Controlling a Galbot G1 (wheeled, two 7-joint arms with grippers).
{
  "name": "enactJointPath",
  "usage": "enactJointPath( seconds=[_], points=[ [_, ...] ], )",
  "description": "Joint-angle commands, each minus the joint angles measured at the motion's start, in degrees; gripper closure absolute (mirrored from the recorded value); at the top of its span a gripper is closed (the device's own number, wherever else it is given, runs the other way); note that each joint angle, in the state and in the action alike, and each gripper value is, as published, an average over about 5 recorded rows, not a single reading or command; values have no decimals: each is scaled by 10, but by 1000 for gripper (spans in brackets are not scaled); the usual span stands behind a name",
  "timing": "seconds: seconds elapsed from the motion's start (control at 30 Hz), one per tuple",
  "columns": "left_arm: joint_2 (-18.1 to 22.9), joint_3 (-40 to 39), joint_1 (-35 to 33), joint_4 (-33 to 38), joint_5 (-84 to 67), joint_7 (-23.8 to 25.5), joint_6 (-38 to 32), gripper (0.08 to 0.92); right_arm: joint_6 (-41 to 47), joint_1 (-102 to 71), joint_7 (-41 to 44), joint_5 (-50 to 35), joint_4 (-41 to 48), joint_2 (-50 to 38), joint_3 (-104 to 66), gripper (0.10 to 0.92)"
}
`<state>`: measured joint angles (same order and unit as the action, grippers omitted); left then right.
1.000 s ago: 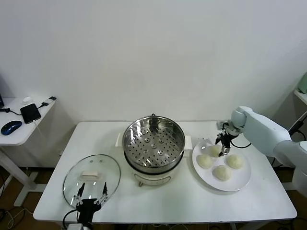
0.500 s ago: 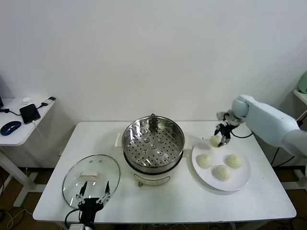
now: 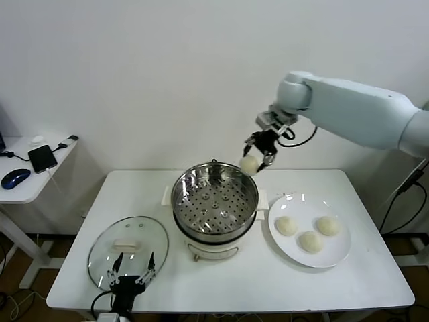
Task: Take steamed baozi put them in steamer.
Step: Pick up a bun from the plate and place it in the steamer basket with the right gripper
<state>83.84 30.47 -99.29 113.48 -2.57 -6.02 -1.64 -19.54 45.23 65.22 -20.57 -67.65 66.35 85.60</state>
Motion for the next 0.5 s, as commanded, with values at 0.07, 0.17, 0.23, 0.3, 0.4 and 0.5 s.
enactJointPath(
  seconds=[0.07, 0.17, 0.23, 0.3, 0.4, 0.5],
  points=[
    [-1, 0, -2, 2, 0, 0, 0, 177, -221, -86, -23, 190, 74, 76, -34, 355],
    [-1, -2, -3, 2, 0, -1, -1, 177, -245, -135, -38, 234, 157, 101, -70, 355],
    [-1, -3, -4, 1, 1, -1, -2, 177, -251, -157, -45, 242, 196, 116, -84, 355],
    [-2, -3, -3, -1, 1, -1, -2, 177, -257, -171, -50, 253, 224, 129, -96, 355],
    [-2, -4, -2, -5, 1, -2, -2, 177, -266, -189, -56, 272, 264, 148, -115, 355],
    [-3, -5, 1, -9, 0, -2, -2, 177, -274, -204, -60, 281, 302, 168, -129, 355]
  ],
)
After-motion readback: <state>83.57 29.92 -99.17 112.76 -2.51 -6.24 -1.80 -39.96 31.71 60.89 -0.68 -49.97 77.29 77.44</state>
